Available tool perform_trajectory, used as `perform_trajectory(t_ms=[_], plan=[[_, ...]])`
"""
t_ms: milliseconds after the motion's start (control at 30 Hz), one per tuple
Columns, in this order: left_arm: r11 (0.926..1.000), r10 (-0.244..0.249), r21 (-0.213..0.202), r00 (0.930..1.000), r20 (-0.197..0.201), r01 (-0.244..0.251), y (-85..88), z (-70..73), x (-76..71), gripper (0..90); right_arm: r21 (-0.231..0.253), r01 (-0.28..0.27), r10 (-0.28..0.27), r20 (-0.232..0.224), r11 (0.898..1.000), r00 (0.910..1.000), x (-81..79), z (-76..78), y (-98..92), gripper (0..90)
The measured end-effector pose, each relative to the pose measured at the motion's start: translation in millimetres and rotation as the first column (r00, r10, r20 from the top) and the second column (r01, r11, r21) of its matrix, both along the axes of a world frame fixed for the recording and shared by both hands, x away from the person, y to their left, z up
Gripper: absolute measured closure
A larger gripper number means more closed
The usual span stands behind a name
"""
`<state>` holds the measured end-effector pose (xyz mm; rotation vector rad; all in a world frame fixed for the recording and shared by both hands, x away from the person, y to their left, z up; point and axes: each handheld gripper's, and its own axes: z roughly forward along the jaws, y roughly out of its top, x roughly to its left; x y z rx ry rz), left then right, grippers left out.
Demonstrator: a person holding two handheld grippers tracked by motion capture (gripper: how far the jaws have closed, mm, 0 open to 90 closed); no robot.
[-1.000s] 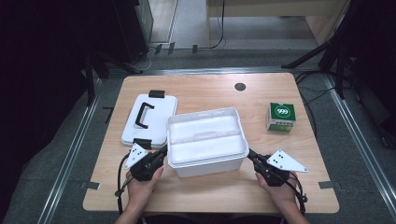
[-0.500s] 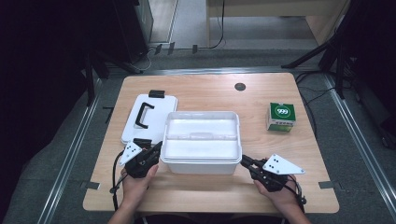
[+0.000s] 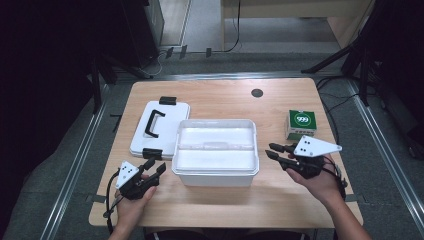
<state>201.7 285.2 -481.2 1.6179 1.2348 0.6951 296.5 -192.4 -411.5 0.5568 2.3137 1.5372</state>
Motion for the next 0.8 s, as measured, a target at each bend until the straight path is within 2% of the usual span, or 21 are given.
perform_trajectory(t_ms=[33, 100, 167, 200, 233, 267, 300, 333, 367, 433, 467, 567, 667, 767, 800], plan=[[1.0000, 0.004, 0.003, 1.0000, 0.002, -0.004, 1.4, -0.3, -0.1, 49.7, 0.000, 0.000, 0.000, 0.000, 1.000, 1.0000, 0.0, 0.0, 0.0, 73.4], [0.9995, 0.017, 0.028, 0.9998, 0.010, -0.017, 3.7, -1.2, -0.6, 49.5, -0.033, -0.047, 0.048, 0.018, 0.998, 0.9987, 6.3, 13.5, 4.2, 75.1], [0.9981, 0.025, 0.056, 0.9995, 0.019, -0.026, 6.4, -2.5, -1.0, 49.5, -0.078, -0.112, 0.114, 0.018, 0.991, 0.9933, 13.1, 25.3, 11.1, 75.2], [0.9975, 0.031, 0.064, 0.9993, 0.020, -0.032, 7.4, -3.4, -1.4, 49.5, -0.125, -0.171, 0.175, 0.020, 0.977, 0.9844, 19.5, 34.0, 19.2, 75.2], [0.9965, 0.033, 0.077, 0.9992, 0.022, -0.034, 8.7, -4.3, -1.7, 49.5, -0.145, -0.202, 0.206, 0.010, 0.969, 0.9785, 22.6, 37.6, 23.4, 74.9], [0.9956, 0.032, 0.087, 0.9993, 0.020, -0.034, 10.0, -5.2, -1.9, 49.5, -0.145, -0.202, 0.206, 0.010, 0.969, 0.9785, 22.6, 37.6, 23.4, 74.9], [0.9953, 0.032, 0.091, 0.9993, 0.021, -0.034, 11.0, -6.4, -2.0, 49.4, -0.161, -0.232, 0.236, 0.005, 0.959, 0.9717, 25.8, 40.5, 27.5, 75.4], [0.9951, 0.033, 0.093, 0.9993, 0.016, -0.035, 12.0, -7.3, -2.2, 49.4, -0.176, -0.270, 0.274, 0.001, 0.947, 0.9616, 28.7, 43.0, 31.9, 75.5], [0.9953, 0.033, 0.091, 0.9994, 0.011, -0.034, 12.6, -8.2, -2.2, 49.2, -0.201, -0.329, 0.333, -0.011, 0.923, 0.9427, 33.9, 47.5, 40.7, 75.0], [0.9956, 0.033, 0.088, 0.9995, 0.004, -0.033, 13.0, -9.8, -1.6, 49.1, -0.231, -0.360, 0.361, -0.036, 0.904, 0.9318, 38.5, 51.7, 49.4, 75.0], [0.9959, 0.031, 0.085, 0.9995, 0.002, -0.031, 13.0, -10.4, -1.3, 49.1, -0.231, -0.360, 0.361, -0.036, 0.904, 0.9318, 38.5, 51.7, 49.4, 75.0], [0.9961, 0.024, 0.085, 0.9997, -0.005, -0.024, 12.5, -12.2, -0.6, 48.5, -0.254, -0.404, 0.391, -0.103, 0.879, 0.9147, 45.2, 58.9, 61.2, 80.4], [0.9951, 0.022, 0.096, 0.9997, -0.006, -0.021, 11.6, -13.7, -0.4, 47.6, -0.290, -0.458, 0.427, -0.164, 0.840, 0.8891, 53.1, 65.8, 76.6, 81.6], [0.9945, 0.016, 0.104, 0.9999, -0.003, -0.016, 10.3, -14.2, -1.0, 47.5, -0.289, -0.463, 0.431, -0.170, 0.838, 0.8860, 56.6, 68.5, 82.4, 81.3], [0.9947, 0.012, 0.102, 0.9999, -0.003, -0.012, 10.4, -14.2, -1.4, 47.5, -0.276, -0.477, 0.444, -0.176, 0.835, 0.8785, 60.3, 69.1, 87.2, 80.3]])
